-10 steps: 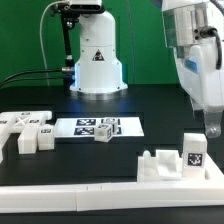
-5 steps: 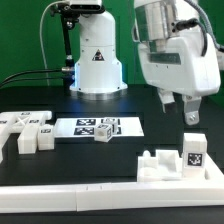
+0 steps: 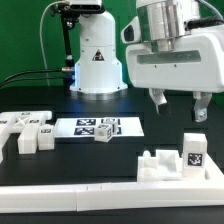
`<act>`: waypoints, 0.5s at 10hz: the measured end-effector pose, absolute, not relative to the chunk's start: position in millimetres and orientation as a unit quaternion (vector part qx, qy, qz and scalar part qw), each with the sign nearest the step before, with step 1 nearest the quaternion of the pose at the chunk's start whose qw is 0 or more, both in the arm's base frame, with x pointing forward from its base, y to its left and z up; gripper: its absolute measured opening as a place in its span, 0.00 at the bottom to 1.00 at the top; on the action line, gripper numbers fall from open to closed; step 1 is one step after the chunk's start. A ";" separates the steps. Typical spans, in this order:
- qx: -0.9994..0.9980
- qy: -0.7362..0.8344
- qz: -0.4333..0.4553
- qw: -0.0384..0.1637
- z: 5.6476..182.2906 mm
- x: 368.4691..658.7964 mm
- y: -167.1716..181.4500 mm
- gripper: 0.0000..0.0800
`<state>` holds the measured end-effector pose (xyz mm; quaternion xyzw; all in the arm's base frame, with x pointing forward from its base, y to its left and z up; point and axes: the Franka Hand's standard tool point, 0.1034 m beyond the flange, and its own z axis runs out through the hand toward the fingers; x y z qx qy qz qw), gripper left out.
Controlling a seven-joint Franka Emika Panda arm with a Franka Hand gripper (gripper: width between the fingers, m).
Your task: Assemble chair
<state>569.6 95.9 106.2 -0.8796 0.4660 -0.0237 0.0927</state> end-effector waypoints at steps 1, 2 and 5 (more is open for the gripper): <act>-0.900 0.427 -0.025 0.089 105.2 563.7 86.6 0.81; -0.925 0.368 -0.026 0.085 105.2 555.4 73.4 0.81; -0.952 0.296 -0.029 0.071 97.9 543.8 67.5 0.81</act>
Offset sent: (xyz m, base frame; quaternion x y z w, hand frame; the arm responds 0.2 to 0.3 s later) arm -0.0302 -0.0329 -0.0122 -0.0369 -0.0088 -0.1855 0.9819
